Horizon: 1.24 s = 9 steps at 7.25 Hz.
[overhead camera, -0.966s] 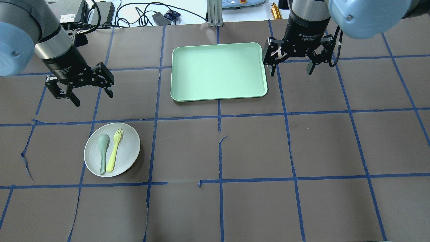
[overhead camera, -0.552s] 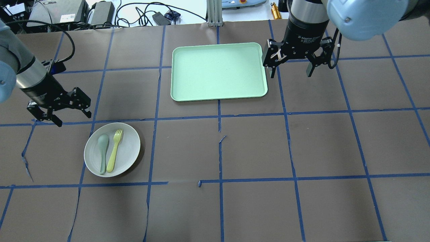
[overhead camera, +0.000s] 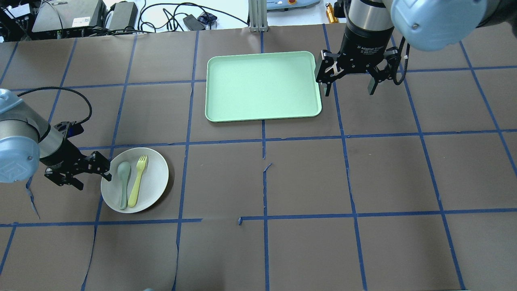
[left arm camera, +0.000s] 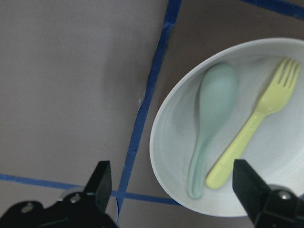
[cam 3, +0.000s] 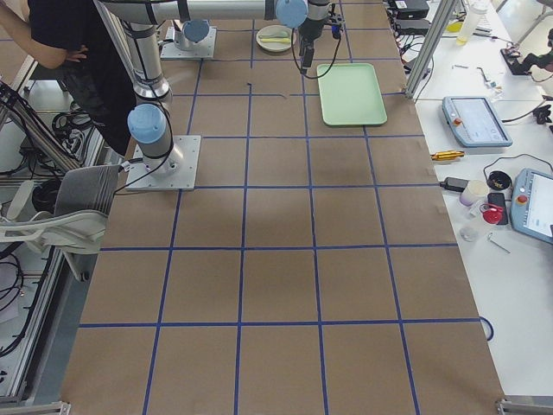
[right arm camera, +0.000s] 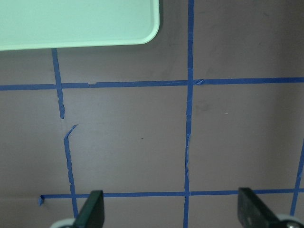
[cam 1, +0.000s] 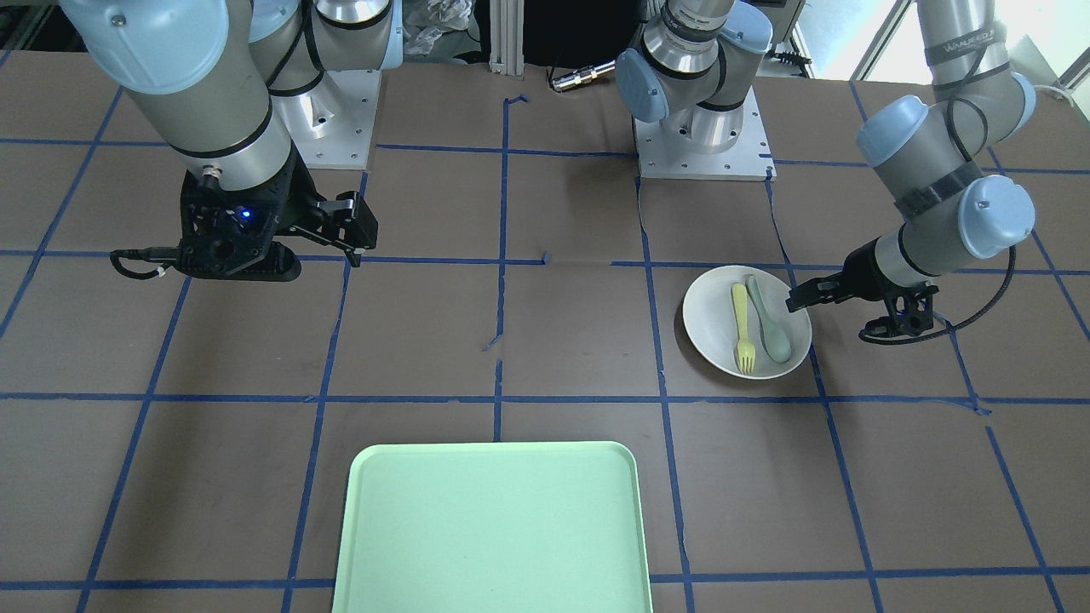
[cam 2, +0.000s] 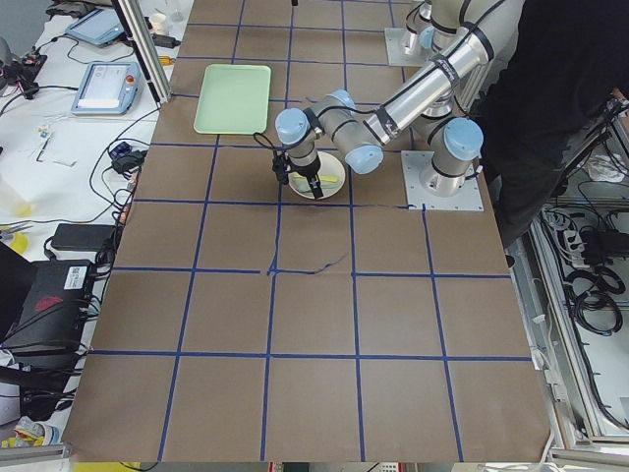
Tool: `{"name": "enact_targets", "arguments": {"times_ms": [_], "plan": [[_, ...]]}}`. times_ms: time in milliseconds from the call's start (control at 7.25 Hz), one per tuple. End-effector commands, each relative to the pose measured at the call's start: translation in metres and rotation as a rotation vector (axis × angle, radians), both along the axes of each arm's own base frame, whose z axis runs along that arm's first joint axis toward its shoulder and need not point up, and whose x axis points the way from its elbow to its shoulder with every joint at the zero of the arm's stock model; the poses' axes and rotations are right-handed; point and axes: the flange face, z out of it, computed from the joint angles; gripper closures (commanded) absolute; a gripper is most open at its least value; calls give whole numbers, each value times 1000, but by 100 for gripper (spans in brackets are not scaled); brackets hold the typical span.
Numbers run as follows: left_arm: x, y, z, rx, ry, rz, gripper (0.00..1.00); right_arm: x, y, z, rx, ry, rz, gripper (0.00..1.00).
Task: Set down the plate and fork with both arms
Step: 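Move the left gripper down to the rim of the white plate, then grip the white plate rim with the left gripper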
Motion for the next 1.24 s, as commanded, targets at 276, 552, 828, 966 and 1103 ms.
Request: {"name": "enact_targets", "arguments": {"times_ms": [276,552,828,966,1103], "plan": [[5,7,-28,41,34,-7,70,0,0,0,-1,0,0,0],[6,4,-25,35,29,-7,100,-1,0,0,-2,4,13,0],[11,-5,-16,6,18,-5,100,-1,0,0,-2,4,16,0],[17,-17,1,-20,3,-8,100,-1,-1,1,-5,4,14,0],[19,-29,17,-24,21,-8,100,-1,-1,1,-5,2,14,0]]}}
